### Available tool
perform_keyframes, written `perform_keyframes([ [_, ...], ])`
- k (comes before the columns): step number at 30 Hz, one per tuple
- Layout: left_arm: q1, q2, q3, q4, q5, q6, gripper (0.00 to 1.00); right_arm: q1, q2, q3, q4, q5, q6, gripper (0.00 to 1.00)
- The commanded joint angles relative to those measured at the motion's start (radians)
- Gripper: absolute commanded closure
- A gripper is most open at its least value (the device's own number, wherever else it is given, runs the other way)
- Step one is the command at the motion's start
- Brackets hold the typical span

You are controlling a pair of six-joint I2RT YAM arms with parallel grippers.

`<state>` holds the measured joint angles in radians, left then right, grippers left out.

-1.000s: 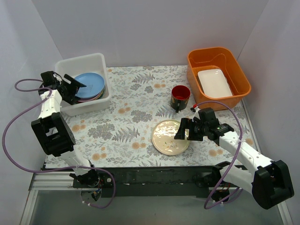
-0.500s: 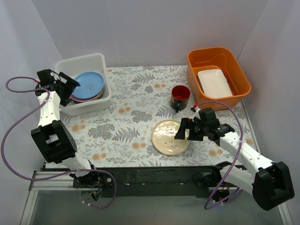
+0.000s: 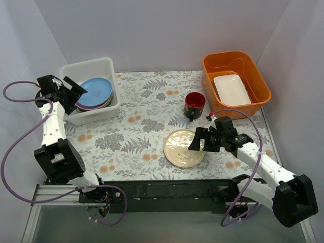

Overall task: Place the plates into the plastic bin on the countertop
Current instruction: Pick up the plate at the center of the board.

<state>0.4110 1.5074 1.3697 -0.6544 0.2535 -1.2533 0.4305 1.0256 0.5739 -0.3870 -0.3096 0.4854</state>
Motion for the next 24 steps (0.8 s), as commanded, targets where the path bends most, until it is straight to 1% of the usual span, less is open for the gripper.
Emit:
perform_keyframes([
  [1,-0.038,-0.093,-0.004,-0.024,0.102,0.044,0.02,0.004,-0.019,0.017,0.005,0.026,-0.019,0.02],
  [8,-0.162,-0.168,-0.04,-0.024,0.112,0.023,0.02,0.004,-0.022,0.001,-0.009,0.035,-0.018,0.02],
  [9,-0.202,-0.177,-0.056,-0.019,0.107,0.019,0.02,0.004,-0.022,0.001,-0.013,0.038,-0.022,0.02],
  [14,-0.325,-0.202,-0.119,0.018,0.095,-0.032,0.02,0.001,-0.033,-0.012,-0.021,0.056,-0.024,0.02],
  [18,-0.477,-0.181,-0.164,0.038,0.067,-0.066,0.02,-0.009,-0.032,-0.026,-0.019,0.061,-0.028,0.02],
  [20,-0.527,-0.174,-0.202,0.07,0.066,-0.084,0.02,-0.019,-0.033,-0.025,-0.027,0.069,-0.039,0.02],
  [21,-0.579,-0.171,-0.216,0.079,0.061,-0.095,0.02,-0.024,-0.036,-0.025,-0.027,0.07,-0.041,0.02],
  [23,-0.638,-0.165,-0.253,0.111,0.03,-0.127,0.02,-0.039,-0.036,-0.025,-0.032,0.069,-0.047,0.02],
  [24,-0.691,-0.164,-0.264,0.122,0.018,-0.138,0.02,-0.044,-0.035,-0.026,-0.03,0.069,-0.048,0.02],
])
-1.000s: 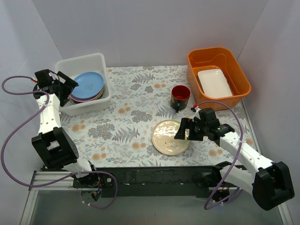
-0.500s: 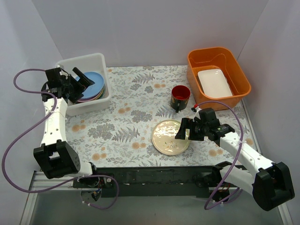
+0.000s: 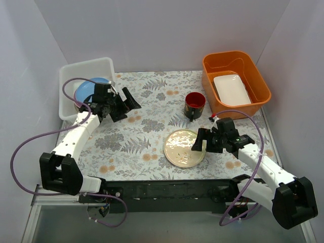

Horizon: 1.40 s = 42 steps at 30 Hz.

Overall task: Place the plates into the plastic bin on the countertop
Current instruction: Pick up the plate at the center of the board.

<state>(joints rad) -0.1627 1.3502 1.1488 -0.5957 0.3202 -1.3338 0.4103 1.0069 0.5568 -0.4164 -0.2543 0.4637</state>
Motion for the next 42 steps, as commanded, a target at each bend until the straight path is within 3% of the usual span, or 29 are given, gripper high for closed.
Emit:
perform_keyframes([
  [1,-0.144,0.0,-0.052,0.074,-0.058,-0.074,0.02,-0.03,-0.014,-0.009,-0.001,0.009,-0.03,0.02],
  [17,-0.48,0.159,-0.187,0.26,-0.109,-0.196,0.02,-0.096,-0.011,-0.067,0.021,-0.017,-0.057,0.02],
  [29,-0.564,0.227,-0.21,0.307,-0.125,-0.229,0.02,-0.117,-0.028,-0.113,0.06,-0.023,-0.045,0.06],
  [35,-0.563,0.216,-0.235,0.315,-0.128,-0.238,0.02,-0.126,-0.011,-0.116,0.083,-0.023,-0.037,0.23],
  [42,-0.566,0.201,-0.316,0.378,-0.13,-0.278,0.02,-0.13,0.056,-0.129,0.146,-0.007,-0.026,0.32],
])
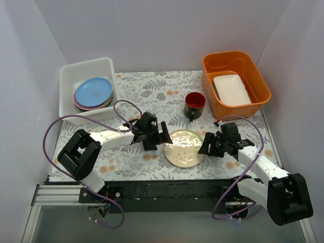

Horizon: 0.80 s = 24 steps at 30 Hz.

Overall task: Place the plates into the plastic bin on the countertop
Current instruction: Pick up the plate at the center of the board.

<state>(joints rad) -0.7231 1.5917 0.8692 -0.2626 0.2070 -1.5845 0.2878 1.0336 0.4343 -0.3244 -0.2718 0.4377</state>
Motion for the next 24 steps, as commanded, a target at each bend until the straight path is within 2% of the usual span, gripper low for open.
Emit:
perform_keyframes([
  [1,-0.006,-0.039,-0.048,0.052,-0.015,-0.026,0.03,-0.007,0.036,-0.009,0.061,0.016,0.001,0.33],
  [4,-0.006,-0.041,-0.061,0.056,-0.015,-0.025,0.03,-0.009,0.036,-0.019,0.068,0.025,0.004,0.36],
  [7,-0.006,-0.048,-0.078,0.069,-0.014,-0.029,0.04,-0.01,0.033,-0.025,0.07,0.042,0.004,0.48],
  [9,-0.007,-0.052,-0.085,0.085,-0.012,-0.034,0.04,-0.012,0.033,-0.032,0.074,0.062,0.01,0.62],
  [11,-0.009,-0.053,-0.099,0.095,-0.009,-0.045,0.05,-0.012,0.042,-0.039,0.091,0.071,0.018,0.7],
  [13,-0.016,-0.049,-0.108,0.114,-0.006,-0.049,0.05,-0.012,0.063,-0.043,0.102,0.077,0.021,0.71],
  [20,-0.048,0.004,-0.127,0.172,-0.011,-0.095,0.07,-0.012,0.1,-0.052,0.12,0.075,0.012,0.9],
  [24,-0.058,0.016,-0.144,0.186,-0.023,-0.1,0.08,-0.012,0.095,-0.06,0.117,0.08,0.003,0.95],
])
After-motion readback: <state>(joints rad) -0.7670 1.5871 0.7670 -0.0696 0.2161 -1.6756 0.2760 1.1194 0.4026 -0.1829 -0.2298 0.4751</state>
